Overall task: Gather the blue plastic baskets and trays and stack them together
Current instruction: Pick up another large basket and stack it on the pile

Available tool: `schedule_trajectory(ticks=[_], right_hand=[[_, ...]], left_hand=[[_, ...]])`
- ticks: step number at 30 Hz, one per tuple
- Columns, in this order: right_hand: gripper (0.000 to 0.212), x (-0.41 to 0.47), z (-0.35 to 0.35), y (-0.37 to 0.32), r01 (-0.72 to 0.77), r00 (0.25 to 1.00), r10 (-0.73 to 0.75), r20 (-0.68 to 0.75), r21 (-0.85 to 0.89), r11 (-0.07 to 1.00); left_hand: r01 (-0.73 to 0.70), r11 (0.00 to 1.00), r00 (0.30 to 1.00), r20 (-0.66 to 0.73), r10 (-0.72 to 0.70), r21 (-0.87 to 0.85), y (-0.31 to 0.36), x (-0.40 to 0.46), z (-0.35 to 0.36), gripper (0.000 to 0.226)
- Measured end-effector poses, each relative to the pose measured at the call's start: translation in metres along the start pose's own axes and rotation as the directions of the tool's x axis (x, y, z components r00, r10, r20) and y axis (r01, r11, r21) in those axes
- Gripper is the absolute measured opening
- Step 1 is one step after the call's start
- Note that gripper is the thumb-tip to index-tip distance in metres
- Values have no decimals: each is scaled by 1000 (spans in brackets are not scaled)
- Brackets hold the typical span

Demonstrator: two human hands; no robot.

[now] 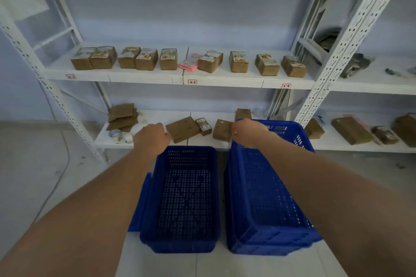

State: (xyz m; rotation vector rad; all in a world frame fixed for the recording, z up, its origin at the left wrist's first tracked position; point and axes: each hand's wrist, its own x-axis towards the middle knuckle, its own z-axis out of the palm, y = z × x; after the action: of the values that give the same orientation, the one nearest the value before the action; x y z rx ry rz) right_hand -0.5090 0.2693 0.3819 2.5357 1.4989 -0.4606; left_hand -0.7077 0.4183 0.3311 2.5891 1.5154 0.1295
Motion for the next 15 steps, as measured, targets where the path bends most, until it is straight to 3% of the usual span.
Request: schedule_trajectory(ticks=[3,15], right_hand=[[33,11,16,-7,10,1000,-10,17,13,1000],[29,114,96,-32,77,993,-89,82,139,987]], left_hand=[[-25,999,1000,-4,24,-42,-10,7,10,22],[8,1000,989,150,-11,18,-30,49,87,48]])
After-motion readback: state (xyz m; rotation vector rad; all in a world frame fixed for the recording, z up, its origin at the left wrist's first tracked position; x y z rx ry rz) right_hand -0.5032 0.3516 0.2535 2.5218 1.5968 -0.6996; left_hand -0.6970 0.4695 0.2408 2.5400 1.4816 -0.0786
